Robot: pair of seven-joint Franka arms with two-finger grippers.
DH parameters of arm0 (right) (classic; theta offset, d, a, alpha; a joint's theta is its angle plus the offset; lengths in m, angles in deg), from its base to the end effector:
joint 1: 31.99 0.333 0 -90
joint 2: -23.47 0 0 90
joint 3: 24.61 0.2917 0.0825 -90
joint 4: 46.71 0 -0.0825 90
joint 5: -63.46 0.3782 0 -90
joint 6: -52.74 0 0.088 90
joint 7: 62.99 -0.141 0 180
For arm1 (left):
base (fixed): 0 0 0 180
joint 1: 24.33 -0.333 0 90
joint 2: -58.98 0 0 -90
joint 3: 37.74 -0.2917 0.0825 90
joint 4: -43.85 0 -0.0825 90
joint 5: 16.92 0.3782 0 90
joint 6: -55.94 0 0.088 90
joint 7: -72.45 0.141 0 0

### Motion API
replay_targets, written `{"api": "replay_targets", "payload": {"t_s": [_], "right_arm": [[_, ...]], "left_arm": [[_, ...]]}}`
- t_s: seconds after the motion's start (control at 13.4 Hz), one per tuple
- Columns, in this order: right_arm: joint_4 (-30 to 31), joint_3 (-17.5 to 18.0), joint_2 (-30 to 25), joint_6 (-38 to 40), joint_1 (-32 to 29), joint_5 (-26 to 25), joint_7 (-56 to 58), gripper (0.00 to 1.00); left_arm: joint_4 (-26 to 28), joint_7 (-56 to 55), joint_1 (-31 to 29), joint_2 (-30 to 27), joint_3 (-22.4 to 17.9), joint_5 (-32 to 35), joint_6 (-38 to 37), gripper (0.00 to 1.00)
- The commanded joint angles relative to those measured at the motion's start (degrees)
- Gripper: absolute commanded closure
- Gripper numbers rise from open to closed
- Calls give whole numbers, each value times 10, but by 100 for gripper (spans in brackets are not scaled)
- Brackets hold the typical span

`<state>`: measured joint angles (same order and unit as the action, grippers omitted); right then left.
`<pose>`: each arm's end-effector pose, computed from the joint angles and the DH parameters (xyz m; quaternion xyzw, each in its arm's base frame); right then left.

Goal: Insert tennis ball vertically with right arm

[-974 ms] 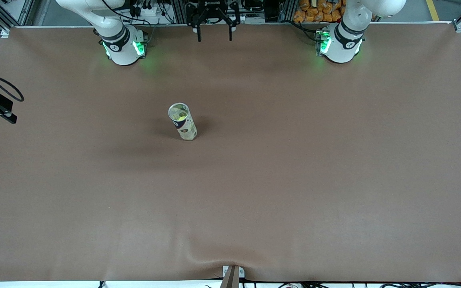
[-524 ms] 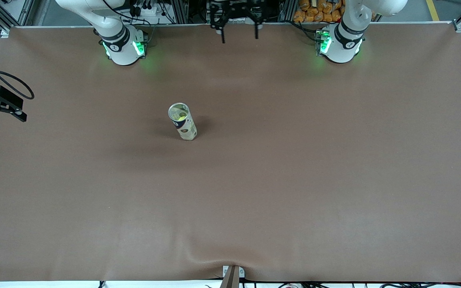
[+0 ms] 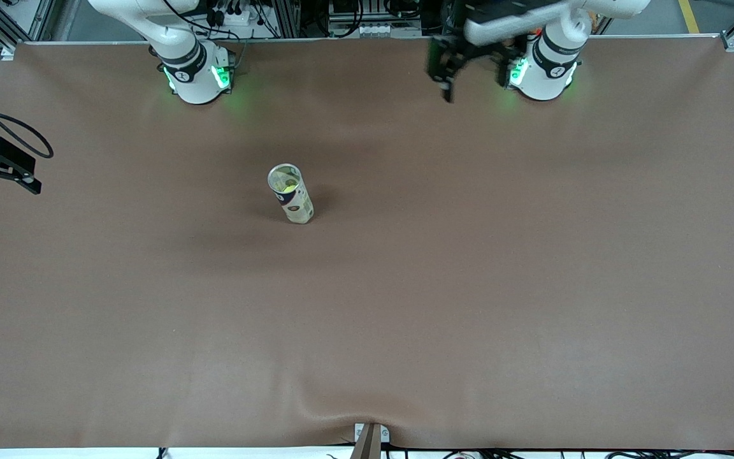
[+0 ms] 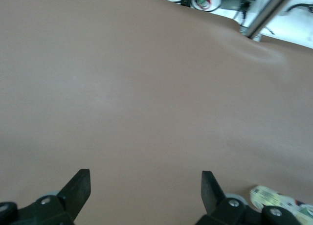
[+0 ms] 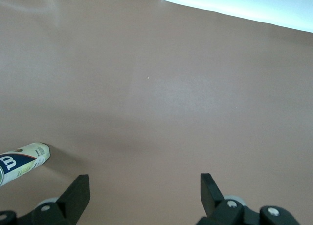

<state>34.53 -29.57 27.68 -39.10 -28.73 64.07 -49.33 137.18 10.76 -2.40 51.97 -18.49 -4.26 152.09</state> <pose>0.5771 -0.0138 0.5999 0.9930 0.1044 0.0557 0.0053 0.4118 -0.3356 0.6158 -0.9729 -0.1727 -0.1527 0.0174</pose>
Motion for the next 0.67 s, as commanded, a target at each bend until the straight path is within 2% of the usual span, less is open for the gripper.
{"api": "replay_targets", "payload": {"t_s": [0.0, 0.15, 0.3, 0.45, 0.6], "right_arm": [[-4, 0, -2, 4, 0, -10, 0, 0], [-5, -1, -2, 5, 0, -10, 1, 0], [-5, -1, -2, 5, 0, -10, 1, 0], [-5, 0, -3, 6, 0, -10, 1, 0], [-5, 1, -3, 6, 0, -10, 1, 0]], "left_arm": [[-31, 121, -95, -5, 6, -50, -31, 0], [-32, 227, -170, -5, 8, -97, -35, 0], [-32, 311, -223, -5, 7, -117, -40, 0], [-31, 388, -253, -5, 6, -122, -48, 0], [-32, 437, -281, -5, -4, -155, -80, 0]]}}
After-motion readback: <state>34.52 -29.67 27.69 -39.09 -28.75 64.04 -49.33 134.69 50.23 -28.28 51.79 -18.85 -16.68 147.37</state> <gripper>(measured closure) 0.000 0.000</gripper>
